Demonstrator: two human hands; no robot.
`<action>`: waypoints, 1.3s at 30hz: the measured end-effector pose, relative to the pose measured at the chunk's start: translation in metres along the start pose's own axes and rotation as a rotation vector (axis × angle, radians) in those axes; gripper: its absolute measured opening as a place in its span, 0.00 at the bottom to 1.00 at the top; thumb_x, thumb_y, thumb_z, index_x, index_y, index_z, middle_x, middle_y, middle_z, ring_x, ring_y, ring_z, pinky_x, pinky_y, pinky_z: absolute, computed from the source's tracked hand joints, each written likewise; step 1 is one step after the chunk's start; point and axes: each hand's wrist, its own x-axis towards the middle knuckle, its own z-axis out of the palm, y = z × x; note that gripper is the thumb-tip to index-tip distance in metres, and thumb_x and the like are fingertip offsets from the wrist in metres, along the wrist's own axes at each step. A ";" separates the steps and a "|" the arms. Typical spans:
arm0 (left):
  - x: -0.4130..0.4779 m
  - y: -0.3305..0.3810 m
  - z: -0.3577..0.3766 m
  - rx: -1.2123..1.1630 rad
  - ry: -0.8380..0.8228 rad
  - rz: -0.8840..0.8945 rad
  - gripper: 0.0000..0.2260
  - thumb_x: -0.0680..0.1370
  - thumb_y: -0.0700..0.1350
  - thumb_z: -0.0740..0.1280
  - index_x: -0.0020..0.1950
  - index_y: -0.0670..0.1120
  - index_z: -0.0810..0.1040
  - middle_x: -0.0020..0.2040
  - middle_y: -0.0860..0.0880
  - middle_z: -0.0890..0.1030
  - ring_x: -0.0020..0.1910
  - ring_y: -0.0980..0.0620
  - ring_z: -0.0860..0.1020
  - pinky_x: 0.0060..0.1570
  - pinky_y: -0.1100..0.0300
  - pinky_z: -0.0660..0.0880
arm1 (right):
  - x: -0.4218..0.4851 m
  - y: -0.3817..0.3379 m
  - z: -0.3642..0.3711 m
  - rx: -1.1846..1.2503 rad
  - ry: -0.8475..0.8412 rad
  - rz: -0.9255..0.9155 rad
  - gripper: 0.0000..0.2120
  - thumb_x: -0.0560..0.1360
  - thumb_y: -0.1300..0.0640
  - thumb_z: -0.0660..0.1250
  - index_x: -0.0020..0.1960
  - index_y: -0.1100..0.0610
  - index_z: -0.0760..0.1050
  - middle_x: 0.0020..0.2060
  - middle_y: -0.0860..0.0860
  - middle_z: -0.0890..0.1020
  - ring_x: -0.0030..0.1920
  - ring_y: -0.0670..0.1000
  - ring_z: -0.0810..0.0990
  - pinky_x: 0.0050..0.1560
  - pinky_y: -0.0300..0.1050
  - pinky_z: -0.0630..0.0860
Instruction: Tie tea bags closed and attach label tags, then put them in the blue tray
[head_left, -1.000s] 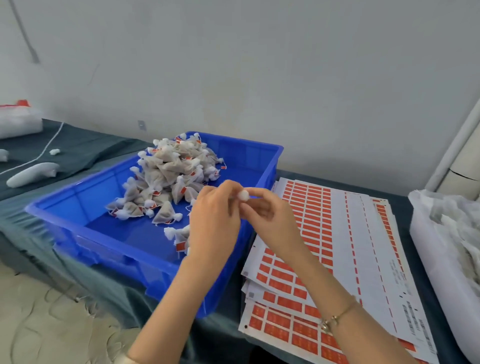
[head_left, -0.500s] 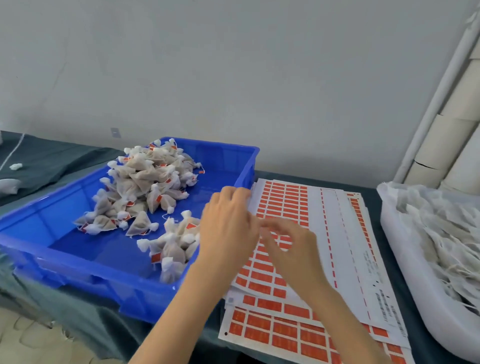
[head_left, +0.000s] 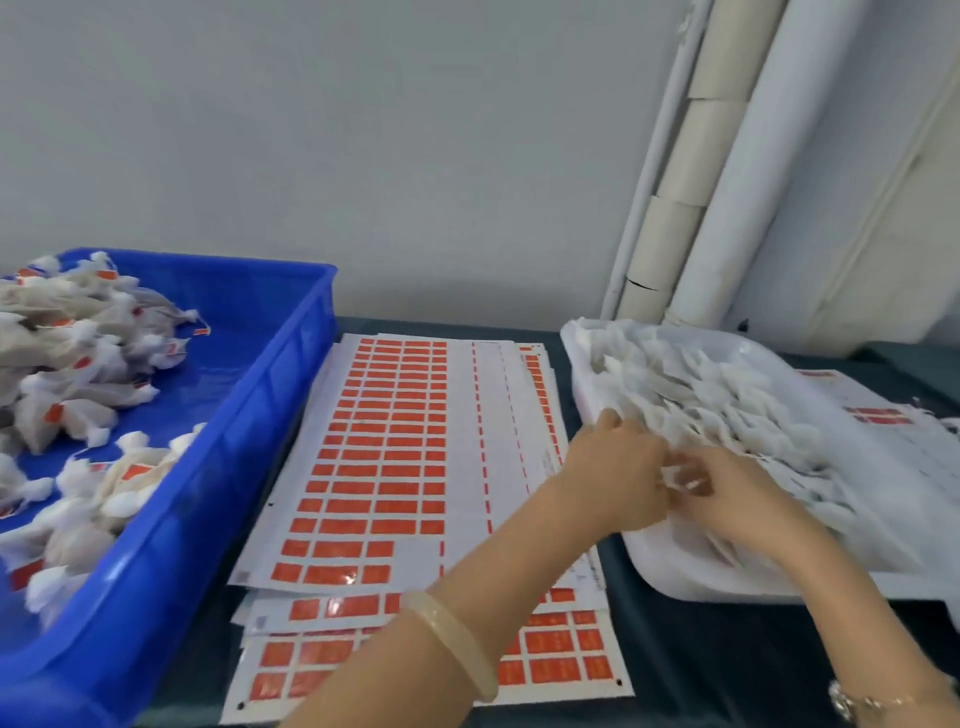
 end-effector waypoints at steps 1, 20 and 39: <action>0.007 0.003 0.001 0.089 -0.053 -0.001 0.14 0.78 0.47 0.62 0.63 0.45 0.75 0.60 0.44 0.74 0.62 0.43 0.68 0.62 0.48 0.66 | 0.000 0.002 -0.001 -0.028 -0.030 0.005 0.16 0.73 0.52 0.69 0.60 0.47 0.75 0.48 0.48 0.80 0.46 0.47 0.78 0.49 0.46 0.74; 0.048 0.011 0.020 0.176 -0.018 0.039 0.04 0.78 0.45 0.65 0.47 0.47 0.78 0.46 0.49 0.78 0.48 0.47 0.77 0.49 0.58 0.67 | 0.000 0.013 -0.004 -0.207 0.216 -0.052 0.08 0.74 0.53 0.69 0.36 0.46 0.78 0.32 0.45 0.81 0.37 0.49 0.79 0.39 0.46 0.75; 0.019 0.014 0.005 -0.563 0.118 0.019 0.16 0.78 0.51 0.67 0.63 0.46 0.75 0.55 0.49 0.81 0.53 0.49 0.78 0.53 0.51 0.76 | -0.012 -0.002 -0.036 0.171 0.624 -0.276 0.04 0.76 0.58 0.68 0.43 0.50 0.78 0.37 0.42 0.83 0.40 0.38 0.79 0.37 0.31 0.69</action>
